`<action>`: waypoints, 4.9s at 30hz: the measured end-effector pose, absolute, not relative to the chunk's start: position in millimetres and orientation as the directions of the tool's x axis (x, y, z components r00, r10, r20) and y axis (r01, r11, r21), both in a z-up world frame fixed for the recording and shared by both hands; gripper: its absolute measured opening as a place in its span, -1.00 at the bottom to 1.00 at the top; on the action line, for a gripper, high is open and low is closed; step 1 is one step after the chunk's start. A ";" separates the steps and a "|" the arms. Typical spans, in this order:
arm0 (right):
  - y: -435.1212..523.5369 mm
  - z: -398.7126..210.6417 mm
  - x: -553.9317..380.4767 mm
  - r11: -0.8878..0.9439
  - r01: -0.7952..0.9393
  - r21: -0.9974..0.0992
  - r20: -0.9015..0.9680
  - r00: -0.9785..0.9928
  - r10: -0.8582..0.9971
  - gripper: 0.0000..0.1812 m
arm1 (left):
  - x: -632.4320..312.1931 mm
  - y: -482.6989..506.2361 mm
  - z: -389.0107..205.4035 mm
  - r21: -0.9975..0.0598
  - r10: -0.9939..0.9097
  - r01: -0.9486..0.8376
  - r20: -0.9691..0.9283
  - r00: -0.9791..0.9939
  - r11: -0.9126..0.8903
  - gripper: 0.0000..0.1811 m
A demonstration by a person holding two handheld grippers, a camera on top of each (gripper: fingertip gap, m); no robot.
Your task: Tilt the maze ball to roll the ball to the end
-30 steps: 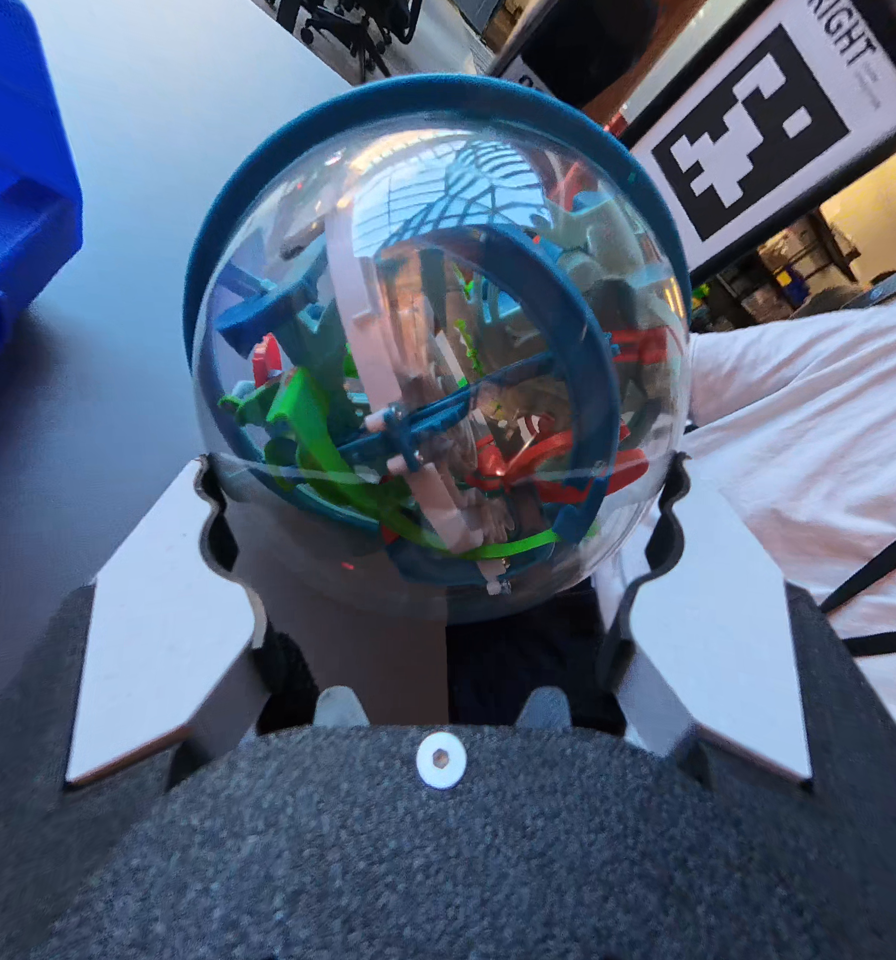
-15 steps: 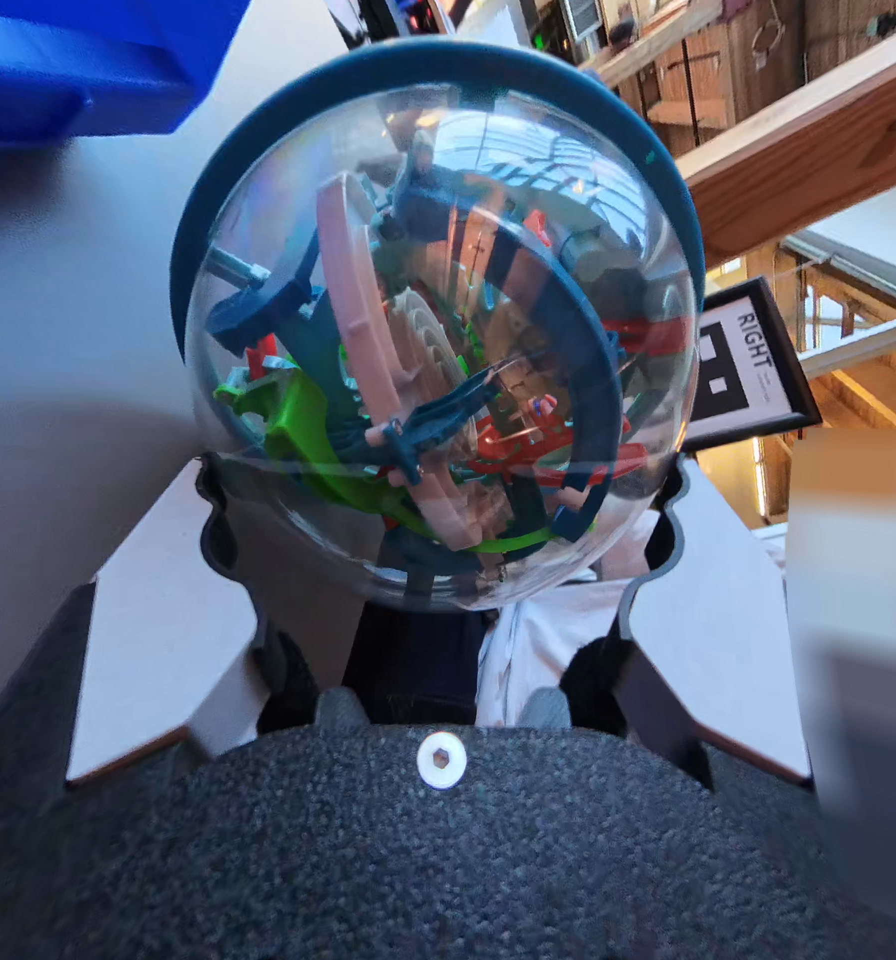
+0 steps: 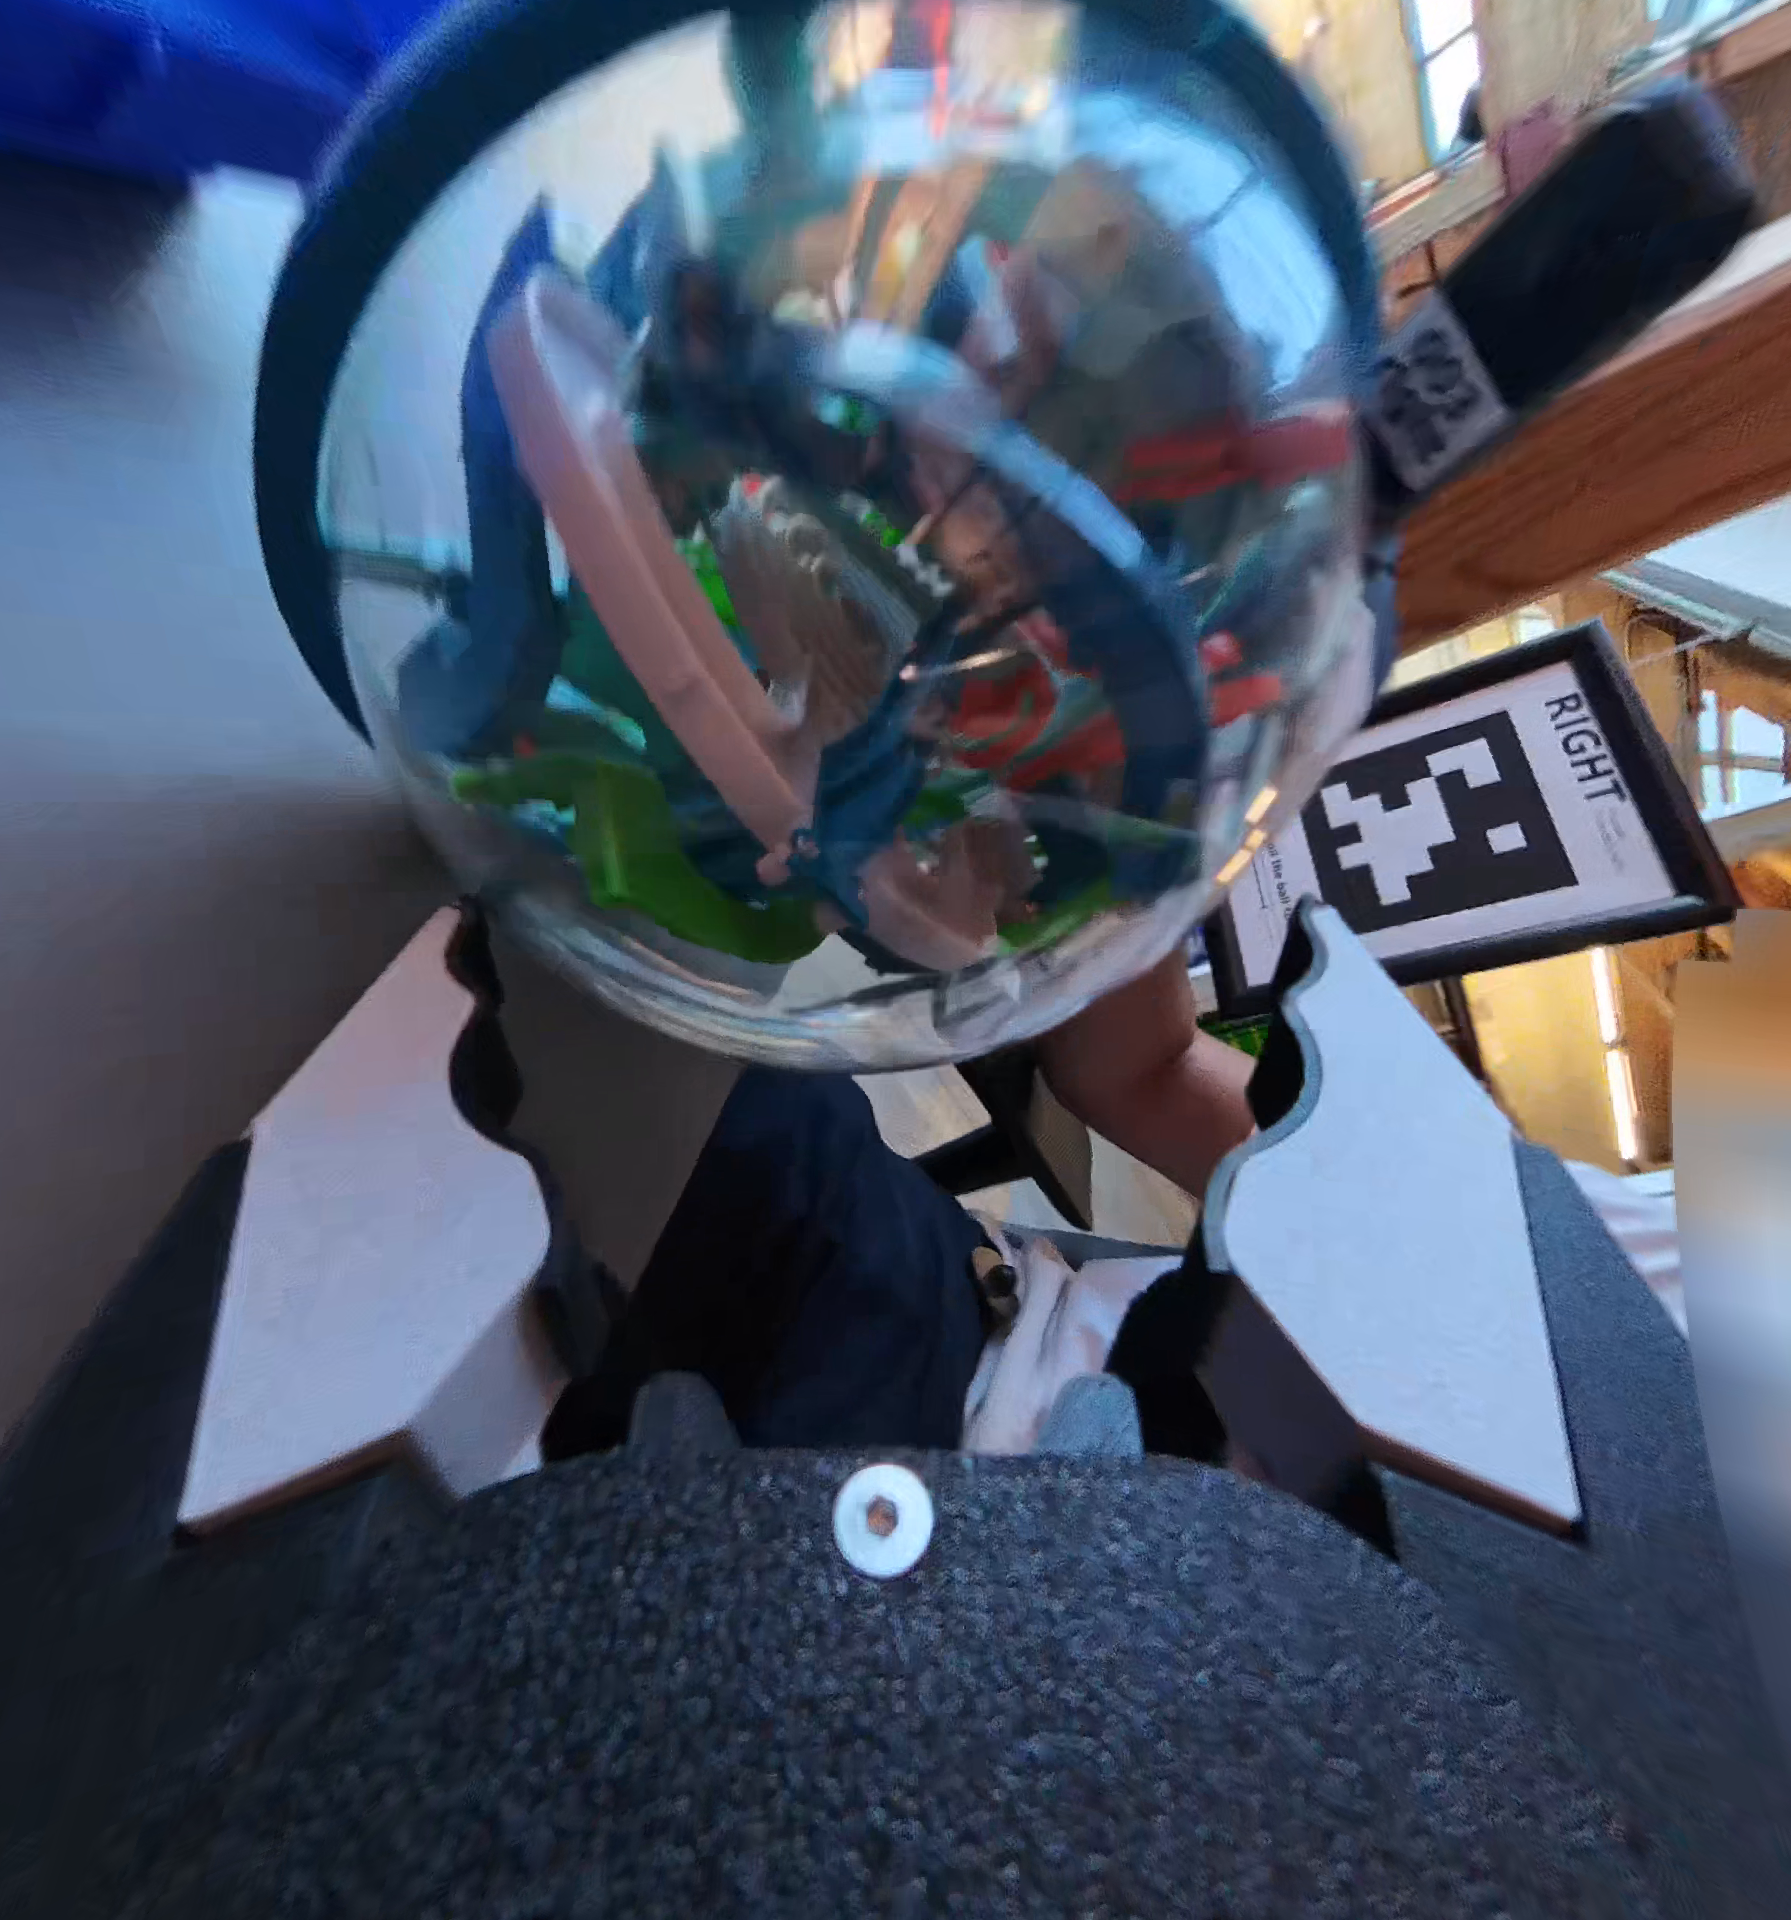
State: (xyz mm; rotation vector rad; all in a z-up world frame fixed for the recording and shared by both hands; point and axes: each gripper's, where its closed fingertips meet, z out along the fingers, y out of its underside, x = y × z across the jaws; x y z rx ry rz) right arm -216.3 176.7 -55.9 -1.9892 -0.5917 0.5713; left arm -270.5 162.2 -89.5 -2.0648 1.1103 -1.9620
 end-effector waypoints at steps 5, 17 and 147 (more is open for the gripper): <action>191.4 -55.4 -222.2 -0.456 0.274 -0.847 -0.193 0.639 0.744 0.69 | -289.5 204.8 -76.0 -0.796 -0.874 -0.475 0.473 -0.105 -0.374 0.74; 207.8 -50.8 -237.7 -0.410 0.352 -0.842 -0.211 0.484 0.849 0.66 | -271.1 204.8 -95.6 -0.799 -0.908 -0.600 0.276 -0.316 -0.034 0.63; 179.0 -38.0 -203.8 -0.472 -0.069 -0.879 -0.392 0.669 0.631 0.65 | -253.4 111.9 -136.0 -0.580 -0.609 -0.657 0.761 -0.225 -0.482 0.41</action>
